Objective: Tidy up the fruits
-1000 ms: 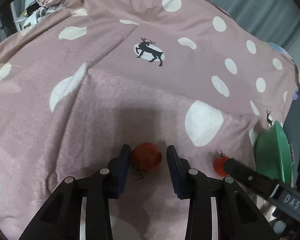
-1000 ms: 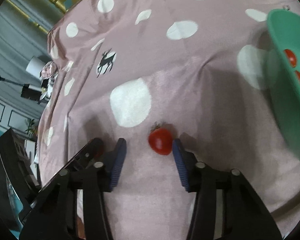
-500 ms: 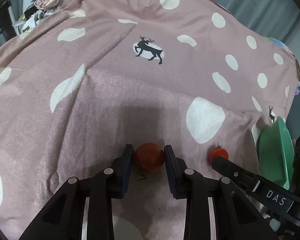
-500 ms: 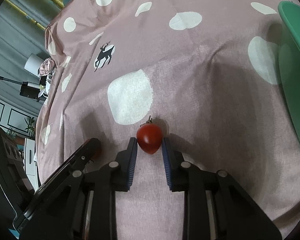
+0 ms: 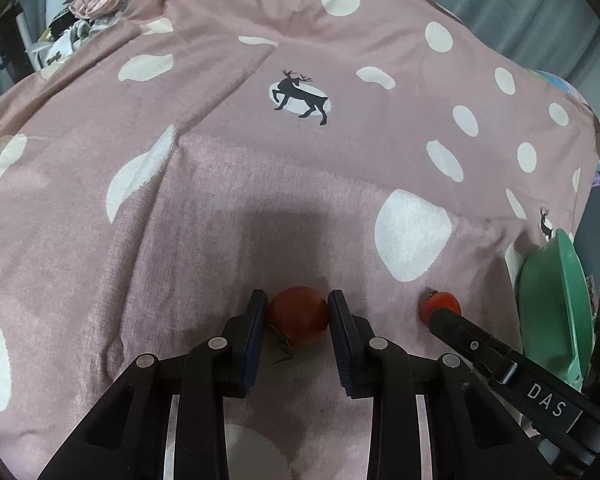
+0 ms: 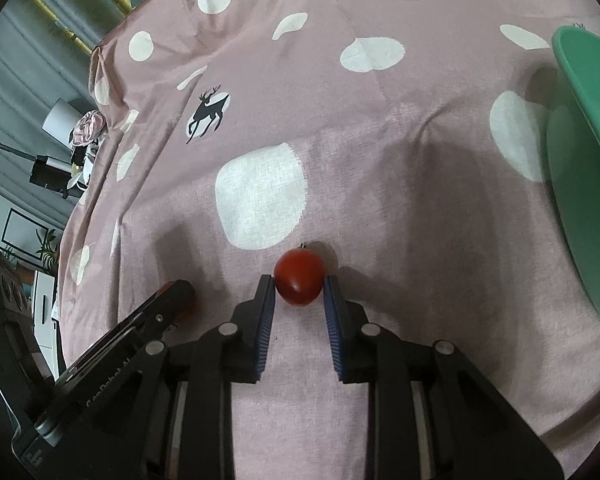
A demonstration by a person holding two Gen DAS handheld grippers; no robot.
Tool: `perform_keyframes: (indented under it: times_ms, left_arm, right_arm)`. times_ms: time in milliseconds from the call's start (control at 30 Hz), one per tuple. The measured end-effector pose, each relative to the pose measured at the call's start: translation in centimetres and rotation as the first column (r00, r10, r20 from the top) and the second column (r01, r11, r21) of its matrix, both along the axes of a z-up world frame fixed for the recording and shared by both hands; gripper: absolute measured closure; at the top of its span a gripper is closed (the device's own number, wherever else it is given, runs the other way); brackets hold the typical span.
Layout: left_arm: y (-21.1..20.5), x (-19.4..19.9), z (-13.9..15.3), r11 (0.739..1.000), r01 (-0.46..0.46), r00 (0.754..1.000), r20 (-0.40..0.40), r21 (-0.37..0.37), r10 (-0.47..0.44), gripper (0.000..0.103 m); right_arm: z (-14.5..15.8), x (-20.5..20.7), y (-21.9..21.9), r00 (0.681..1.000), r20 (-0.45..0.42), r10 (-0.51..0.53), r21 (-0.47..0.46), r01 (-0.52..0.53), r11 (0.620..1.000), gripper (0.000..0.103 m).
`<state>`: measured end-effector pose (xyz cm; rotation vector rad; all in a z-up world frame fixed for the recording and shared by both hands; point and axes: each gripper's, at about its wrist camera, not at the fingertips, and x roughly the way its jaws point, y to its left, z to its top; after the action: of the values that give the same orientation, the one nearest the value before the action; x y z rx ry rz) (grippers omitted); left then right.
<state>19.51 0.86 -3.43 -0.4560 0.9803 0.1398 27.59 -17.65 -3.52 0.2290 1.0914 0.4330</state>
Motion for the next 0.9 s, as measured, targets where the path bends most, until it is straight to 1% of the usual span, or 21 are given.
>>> perform_keyframes:
  times_ms: [200,300,400,467,600,767,900]
  left_arm:
    - [-0.5,-0.1,0.6,1.0,0.018,1.0,0.018,0.007,-0.018,0.071]
    - [-0.7,-0.4,1.0,1.0,0.022,0.999,0.029,-0.001,-0.022,0.071]
    - [-0.8,-0.9,1.4,1.0,0.023,0.999,0.029,0.019,-0.023,0.071]
    - [-0.9,-1.3,1.7,0.999,0.019,0.999,0.038,0.026,-0.02,0.071]
    - [-0.6,-2.4,2.6,1.0,0.007,0.997,0.076,-0.008,-0.006,0.071]
    - [-0.3,-2.9,2.3,1.0,-0.022,0.998,0.054,-0.011,0.022,0.071]
    - [-0.2,-3.0,2.6,0.999,-0.014,0.997,0.076,-0.052,0.018,0.071]
  right_arm:
    - [0.1,-0.1,0.0,1.0,0.007,0.0,-0.006,0.0,1.0,0.078]
    - [0.5,-0.4,-0.1,1.0,0.019,0.0,-0.002,0.0,1.0,0.078]
    - [1.0,-0.9,-0.2,0.999,0.036,0.006,-0.001,-0.006,1.0,0.082]
    - [1.4,-1.3,-0.2,0.999,0.044,0.013,0.004,-0.013,1.0,0.082]
    - [1.7,-1.9,-0.1,0.998,0.057,0.03,0.002,-0.03,1.0,0.082]
    - [1.6,-2.2,-0.6,0.999,0.052,0.015,-0.009,-0.014,1.0,0.08]
    - [1.7,-2.3,-0.6,0.998,0.05,0.025,0.021,-0.026,0.999,0.079]
